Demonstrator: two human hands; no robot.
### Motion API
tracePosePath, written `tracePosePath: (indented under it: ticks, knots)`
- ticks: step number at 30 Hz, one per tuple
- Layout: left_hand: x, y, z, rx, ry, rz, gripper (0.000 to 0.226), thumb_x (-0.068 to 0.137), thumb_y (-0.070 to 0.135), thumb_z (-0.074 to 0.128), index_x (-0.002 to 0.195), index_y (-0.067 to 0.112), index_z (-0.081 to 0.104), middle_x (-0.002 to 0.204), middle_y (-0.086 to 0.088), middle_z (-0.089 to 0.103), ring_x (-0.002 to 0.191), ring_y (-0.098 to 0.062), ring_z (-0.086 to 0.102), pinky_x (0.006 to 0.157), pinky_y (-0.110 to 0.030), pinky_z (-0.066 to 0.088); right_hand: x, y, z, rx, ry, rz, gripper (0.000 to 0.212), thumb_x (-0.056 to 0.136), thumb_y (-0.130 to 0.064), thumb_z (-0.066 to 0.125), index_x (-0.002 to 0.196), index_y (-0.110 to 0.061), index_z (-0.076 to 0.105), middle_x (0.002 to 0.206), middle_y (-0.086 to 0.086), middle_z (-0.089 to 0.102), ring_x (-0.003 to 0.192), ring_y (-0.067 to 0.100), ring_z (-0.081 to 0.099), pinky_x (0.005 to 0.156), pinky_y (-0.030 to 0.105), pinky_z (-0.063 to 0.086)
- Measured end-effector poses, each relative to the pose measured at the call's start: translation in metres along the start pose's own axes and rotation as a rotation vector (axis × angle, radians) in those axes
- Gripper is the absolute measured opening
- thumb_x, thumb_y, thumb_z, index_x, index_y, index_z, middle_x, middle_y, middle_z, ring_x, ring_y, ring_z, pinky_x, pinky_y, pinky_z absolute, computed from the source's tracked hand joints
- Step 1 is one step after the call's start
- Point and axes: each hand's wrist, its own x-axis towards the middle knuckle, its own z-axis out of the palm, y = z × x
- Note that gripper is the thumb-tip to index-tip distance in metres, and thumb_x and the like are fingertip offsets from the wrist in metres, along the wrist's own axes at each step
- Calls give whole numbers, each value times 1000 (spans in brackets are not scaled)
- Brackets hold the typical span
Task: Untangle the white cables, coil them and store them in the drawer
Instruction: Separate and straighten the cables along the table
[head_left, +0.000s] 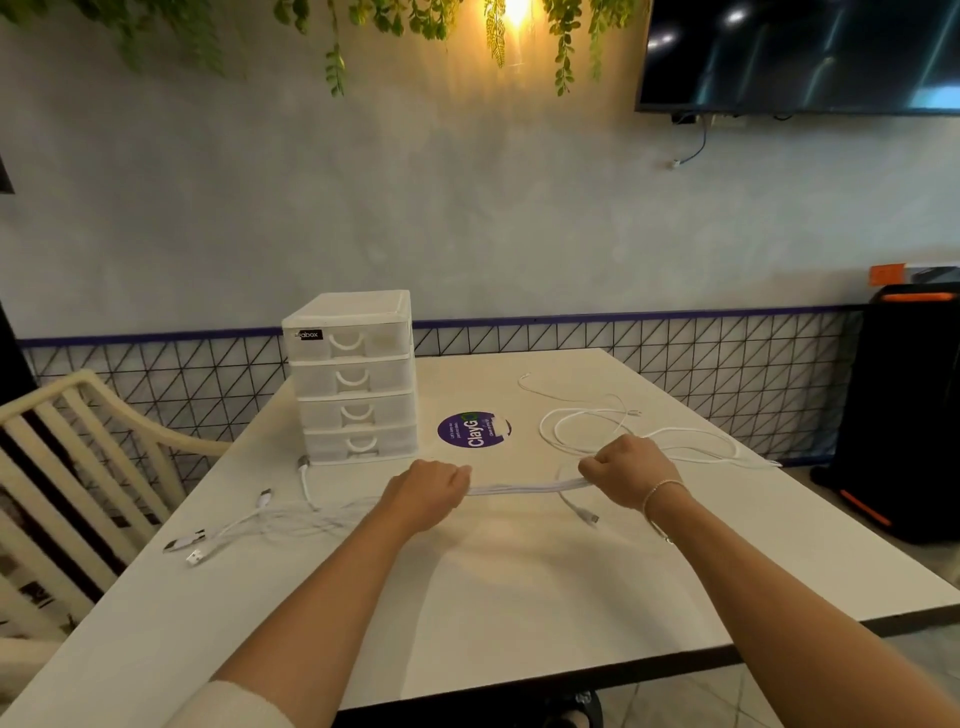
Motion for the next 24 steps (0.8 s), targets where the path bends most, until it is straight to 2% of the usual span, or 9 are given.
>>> tracePosePath:
  ticks: [4,7,9,12,14,17,20,24]
  knots:
    - [-4,-24,-13,108,12,-19,42,99,35,27,70,13,49,81,-6,55,80,-24,49,68,-29,35,-2,-7,10,-85,20,1,27,83,-30,48,63,-15,59,65,2,51,72,25,50,52,24,32]
    - [-6,-38,-29,159,20,-27,40,98,35,29,71,14,49,80,-6,54,78,-23,48,67,-29,34,0,-14,17,-117,13,-15,30,84,-30,47,57,-17,50,62,1,48,71,25,51,56,25,35]
    - [-8,-52,-38,192,36,-47,39,97,34,31,71,14,51,83,-7,58,77,-23,49,66,-29,35,3,-16,16,-129,26,-13,29,85,-29,45,59,-17,50,66,2,51,72,26,52,59,26,37]
    - [-11,-77,-51,208,52,-89,39,96,36,33,63,21,48,86,-5,62,79,-21,50,66,-27,36,6,-14,16,-162,46,0,24,86,-28,45,72,-15,59,75,5,56,73,25,53,58,26,37]
    - [-12,-89,-61,202,44,-117,41,95,39,36,60,20,48,81,-1,61,77,-20,52,66,-26,37,8,-11,16,-179,56,11,25,87,-28,45,79,-14,63,78,6,57,74,25,52,60,26,38]
    - [-14,-110,-76,206,54,-193,41,92,38,42,57,20,50,71,2,60,71,-18,55,62,-25,39,11,-2,13,-183,95,42,22,87,-28,45,76,-15,60,85,9,63,74,26,51,62,27,39]
    - [-18,-127,-82,279,64,-232,37,91,37,43,61,20,55,73,1,63,72,-18,58,55,-24,36,14,3,11,-202,114,50,22,88,-28,44,75,-16,57,92,10,66,75,26,50,62,28,38]
    - [-16,-128,-72,327,57,-274,40,96,41,35,67,18,53,81,-4,61,79,-23,56,65,-28,38,17,1,13,-224,149,57,29,89,-28,41,88,-12,65,86,9,62,74,26,50,64,28,40]
